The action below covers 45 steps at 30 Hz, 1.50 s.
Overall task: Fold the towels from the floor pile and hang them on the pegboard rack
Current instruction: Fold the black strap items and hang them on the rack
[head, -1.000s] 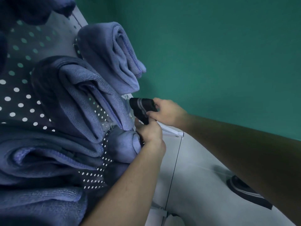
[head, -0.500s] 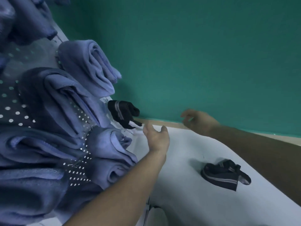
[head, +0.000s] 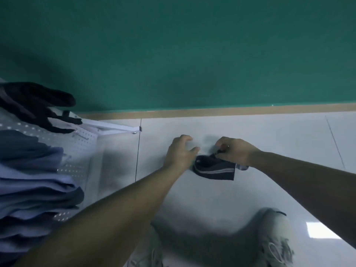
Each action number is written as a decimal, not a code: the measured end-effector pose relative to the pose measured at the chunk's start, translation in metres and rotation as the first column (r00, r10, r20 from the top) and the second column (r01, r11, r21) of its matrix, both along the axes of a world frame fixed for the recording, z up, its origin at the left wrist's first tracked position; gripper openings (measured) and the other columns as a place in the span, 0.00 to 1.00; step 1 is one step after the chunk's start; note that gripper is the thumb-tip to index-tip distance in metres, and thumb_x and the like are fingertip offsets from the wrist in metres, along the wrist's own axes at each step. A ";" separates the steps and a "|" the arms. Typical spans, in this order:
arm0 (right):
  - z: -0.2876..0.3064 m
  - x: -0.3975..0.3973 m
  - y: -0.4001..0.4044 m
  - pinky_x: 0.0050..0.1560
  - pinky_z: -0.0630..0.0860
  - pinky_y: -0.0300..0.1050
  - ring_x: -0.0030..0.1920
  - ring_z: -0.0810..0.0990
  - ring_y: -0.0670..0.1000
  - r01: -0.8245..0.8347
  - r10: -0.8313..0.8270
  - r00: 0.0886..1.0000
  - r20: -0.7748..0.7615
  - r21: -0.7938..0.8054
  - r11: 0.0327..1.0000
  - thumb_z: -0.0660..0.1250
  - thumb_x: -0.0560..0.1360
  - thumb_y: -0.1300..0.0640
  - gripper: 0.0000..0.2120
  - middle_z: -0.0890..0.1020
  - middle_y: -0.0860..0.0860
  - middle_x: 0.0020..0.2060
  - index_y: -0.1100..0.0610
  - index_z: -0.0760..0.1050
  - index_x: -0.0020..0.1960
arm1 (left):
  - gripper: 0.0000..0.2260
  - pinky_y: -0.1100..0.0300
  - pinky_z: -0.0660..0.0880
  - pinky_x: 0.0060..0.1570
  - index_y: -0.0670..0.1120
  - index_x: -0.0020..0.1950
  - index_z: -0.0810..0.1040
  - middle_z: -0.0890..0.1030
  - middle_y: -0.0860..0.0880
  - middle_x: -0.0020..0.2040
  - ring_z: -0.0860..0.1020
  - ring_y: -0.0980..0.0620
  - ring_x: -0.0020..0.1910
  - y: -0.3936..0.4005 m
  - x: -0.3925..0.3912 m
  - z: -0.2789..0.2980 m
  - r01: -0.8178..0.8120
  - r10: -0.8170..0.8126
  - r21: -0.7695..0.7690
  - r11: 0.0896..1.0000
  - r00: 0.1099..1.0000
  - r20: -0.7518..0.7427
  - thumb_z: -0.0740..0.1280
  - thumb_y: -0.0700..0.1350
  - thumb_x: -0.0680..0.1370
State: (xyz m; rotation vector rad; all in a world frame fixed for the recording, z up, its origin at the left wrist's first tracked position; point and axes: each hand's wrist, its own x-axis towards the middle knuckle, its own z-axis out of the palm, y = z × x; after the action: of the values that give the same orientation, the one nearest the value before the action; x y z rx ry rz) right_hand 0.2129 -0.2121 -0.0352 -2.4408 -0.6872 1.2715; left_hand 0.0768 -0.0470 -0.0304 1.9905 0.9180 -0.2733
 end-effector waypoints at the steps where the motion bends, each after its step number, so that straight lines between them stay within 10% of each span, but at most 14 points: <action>1: -0.013 -0.001 -0.006 0.40 0.78 0.43 0.41 0.79 0.51 -0.011 0.011 1.000 -0.005 -0.020 1.000 0.67 0.76 0.51 0.11 0.80 0.45 0.55 0.41 0.73 0.58 | 0.20 0.52 0.75 0.61 0.49 0.64 0.75 0.78 0.50 0.64 0.77 0.49 0.60 -0.007 0.001 -0.014 0.011 -0.012 -0.028 1.000 1.000 -0.012 0.71 0.55 0.75; 8: -0.076 -0.013 -0.017 0.61 0.73 0.52 0.63 0.73 0.55 -0.273 0.287 0.934 0.214 -0.093 0.958 0.61 0.77 0.53 0.22 0.76 0.47 0.66 0.41 0.68 0.70 | 0.16 0.51 0.78 0.48 0.47 0.61 0.74 0.81 0.49 0.52 0.80 0.46 0.51 -0.041 0.000 -0.079 0.060 -0.069 -0.098 0.993 0.994 -0.088 0.67 0.47 0.74; 14: -0.083 -0.017 -0.019 0.59 0.75 0.47 0.58 0.77 0.54 -0.201 0.209 0.955 0.212 -0.056 0.978 0.62 0.77 0.55 0.15 0.80 0.48 0.59 0.43 0.81 0.58 | 0.15 0.57 0.73 0.41 0.49 0.64 0.72 0.79 0.44 0.54 0.75 0.48 0.47 -0.052 -0.001 -0.082 -0.344 0.262 -0.405 0.847 0.933 -0.246 0.63 0.40 0.78; 24: 0.026 -0.013 -0.012 0.44 0.70 0.48 0.44 0.76 0.55 -0.384 0.241 0.707 0.665 0.075 0.920 0.64 0.78 0.52 0.07 0.84 0.47 0.42 0.49 0.81 0.49 | 0.08 0.57 0.76 0.44 0.47 0.47 0.86 0.80 0.47 0.46 0.79 0.49 0.44 -0.021 -0.017 0.028 -0.009 0.008 0.057 0.998 1.000 0.014 0.66 0.43 0.75; 32: 0.140 -0.025 -0.022 0.47 0.67 0.51 0.46 0.77 0.56 -0.451 0.068 0.480 0.875 0.180 0.874 0.71 0.72 0.53 0.03 0.82 0.45 0.43 0.52 0.79 0.41 | 0.14 0.64 0.76 0.46 0.57 0.59 0.82 0.84 0.60 0.46 0.80 0.59 0.44 -0.010 -0.043 0.139 0.071 -0.090 0.103 0.992 0.976 0.200 0.61 0.45 0.81; 37: 0.189 -0.055 -0.029 0.41 0.76 0.50 0.38 0.79 0.59 -0.355 0.095 0.691 0.717 0.223 0.908 0.60 0.80 0.53 0.05 0.83 0.46 0.31 0.53 0.67 0.47 | 0.13 0.67 0.66 0.32 0.57 0.59 0.78 0.75 0.56 0.42 0.73 0.62 0.30 -0.023 -0.066 0.184 0.041 -0.023 -0.060 0.997 0.963 0.270 0.57 0.44 0.83; 45: 0.245 -0.105 -0.026 0.32 0.67 0.52 0.32 0.74 0.59 -0.061 -0.244 0.863 0.442 0.570 0.819 0.59 0.82 0.55 0.08 0.75 0.50 0.29 0.55 0.62 0.47 | 0.32 0.65 0.68 0.50 0.65 0.76 0.58 0.75 0.52 0.61 0.75 0.61 0.54 -0.043 -0.091 0.231 0.055 0.045 -0.296 0.954 0.946 0.320 0.67 0.50 0.75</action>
State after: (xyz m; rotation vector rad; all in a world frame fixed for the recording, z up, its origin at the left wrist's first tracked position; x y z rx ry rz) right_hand 0.1080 -0.2379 0.2098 -2.2299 -0.8999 0.2843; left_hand -0.0144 -0.0895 0.2003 1.6893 0.6187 -0.0778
